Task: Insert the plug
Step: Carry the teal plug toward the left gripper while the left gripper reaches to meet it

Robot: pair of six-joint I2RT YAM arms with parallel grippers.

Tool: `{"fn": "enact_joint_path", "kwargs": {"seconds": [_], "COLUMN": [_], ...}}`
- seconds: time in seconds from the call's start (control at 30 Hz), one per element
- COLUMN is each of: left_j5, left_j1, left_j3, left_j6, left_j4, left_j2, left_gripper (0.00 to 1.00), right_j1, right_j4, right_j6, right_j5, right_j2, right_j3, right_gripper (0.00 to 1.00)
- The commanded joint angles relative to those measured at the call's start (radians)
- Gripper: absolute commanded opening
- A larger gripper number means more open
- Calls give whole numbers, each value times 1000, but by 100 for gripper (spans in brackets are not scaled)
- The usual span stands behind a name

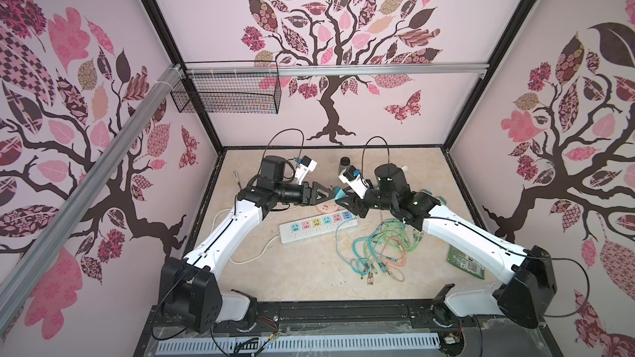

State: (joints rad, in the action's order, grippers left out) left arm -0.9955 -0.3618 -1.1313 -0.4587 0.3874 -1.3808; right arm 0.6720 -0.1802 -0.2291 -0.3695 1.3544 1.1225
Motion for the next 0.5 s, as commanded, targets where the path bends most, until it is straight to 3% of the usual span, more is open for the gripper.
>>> {"fn": "enact_joint_path", "kwargs": {"seconds": [0.0, 0.47], "left_j5": [7, -15], "left_j1": [-4, -5], "left_j3": [-44, -65], "left_j6": [3, -3], "left_j4": [-23, -23], "left_j2": [-6, -51], "left_gripper": [70, 55], "right_j1": [7, 21], "right_j4": [11, -1], "right_j6": [-23, -36], "right_j5": [-29, -43], "right_j2": [-37, -34], "right_j3": [9, 22], "right_gripper": [28, 27]}}
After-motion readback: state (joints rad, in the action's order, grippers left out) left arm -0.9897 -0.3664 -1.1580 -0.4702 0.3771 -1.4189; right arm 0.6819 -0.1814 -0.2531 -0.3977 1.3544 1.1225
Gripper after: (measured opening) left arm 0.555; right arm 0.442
